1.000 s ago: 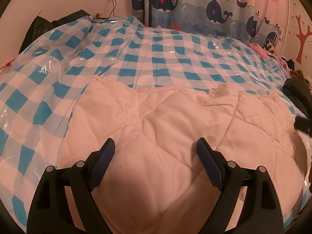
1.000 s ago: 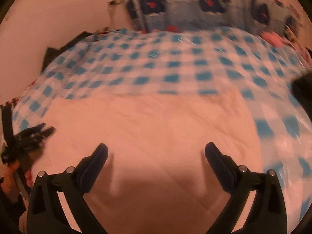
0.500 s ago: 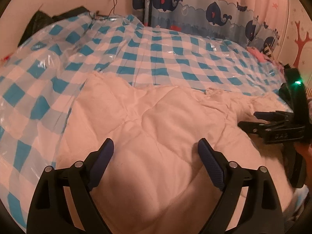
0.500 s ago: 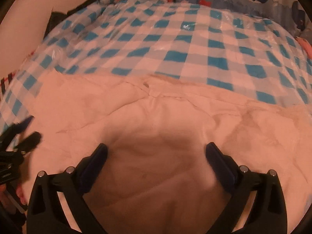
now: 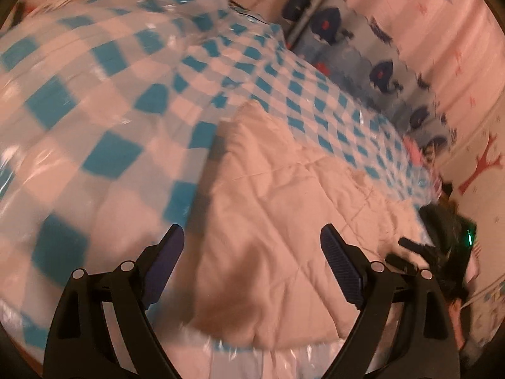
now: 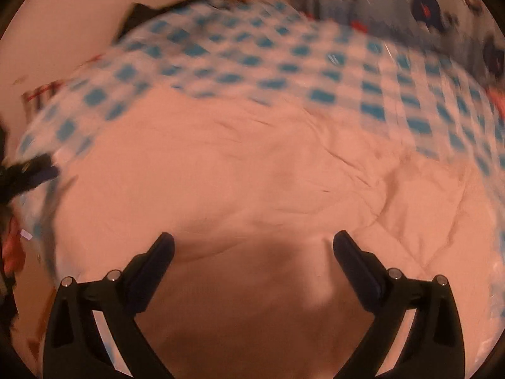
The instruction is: Fold large clothes
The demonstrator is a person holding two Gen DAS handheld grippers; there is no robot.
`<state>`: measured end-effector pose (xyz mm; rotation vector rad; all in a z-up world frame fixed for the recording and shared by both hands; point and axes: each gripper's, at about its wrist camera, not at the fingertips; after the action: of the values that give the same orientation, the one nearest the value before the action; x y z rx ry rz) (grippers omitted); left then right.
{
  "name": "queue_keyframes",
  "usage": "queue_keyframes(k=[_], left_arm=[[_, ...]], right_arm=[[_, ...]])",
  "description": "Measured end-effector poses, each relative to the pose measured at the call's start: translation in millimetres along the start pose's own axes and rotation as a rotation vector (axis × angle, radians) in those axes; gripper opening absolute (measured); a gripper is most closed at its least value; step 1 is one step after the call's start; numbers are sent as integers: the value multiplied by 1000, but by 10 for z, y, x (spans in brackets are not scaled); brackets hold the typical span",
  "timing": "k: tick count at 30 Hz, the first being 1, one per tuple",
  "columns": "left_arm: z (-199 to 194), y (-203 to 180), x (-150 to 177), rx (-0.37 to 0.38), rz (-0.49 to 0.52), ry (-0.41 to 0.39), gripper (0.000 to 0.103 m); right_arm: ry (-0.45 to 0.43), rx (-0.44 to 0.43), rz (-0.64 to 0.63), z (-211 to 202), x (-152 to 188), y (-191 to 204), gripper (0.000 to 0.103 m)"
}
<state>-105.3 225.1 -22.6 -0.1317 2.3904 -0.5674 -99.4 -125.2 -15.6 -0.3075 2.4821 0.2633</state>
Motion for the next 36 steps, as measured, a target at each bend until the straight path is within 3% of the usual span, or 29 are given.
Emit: queue_keyframes(k=[3,6,11,15,17,20,24,30,36], left_arm=[[-133,207,77,45,-98,22,85],[-180,358,211,115,-194,65,85],[-103,473,485,250,-360,144,85],[-23,563,684,287,-473,179,85],[-13,578,749,293,-502,176,85],[37,552,824,309,-533,184,85],[139,396,833,347,-520,189,86],[455,36,811,442,-540,167,87],[822,-31,707,402,-633,118,88]], right_arm=[[-53,-32,-152,-288,232,395,97],[-35,25,-361,-323,508,774,97],[13,198,-586,-80,782,986,97],[36,303,-705,147,896,1022,97],[33,288,-660,191,828,932,97],[23,88,-264,85,504,445,97],[-4,-75,3,15,396,46,97],[-9,-107,37,9,329,-5,97],[3,-115,-1,-77,505,100,97]])
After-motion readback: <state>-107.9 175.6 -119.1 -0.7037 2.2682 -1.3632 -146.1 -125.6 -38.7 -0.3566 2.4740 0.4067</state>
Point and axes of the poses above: each gripper's, at about its wrist camera, not at the fingertips, and z roughly the way its jaws point, y to its left, x to its underside, and after that the axes turned 4 degrees about z, right-handed
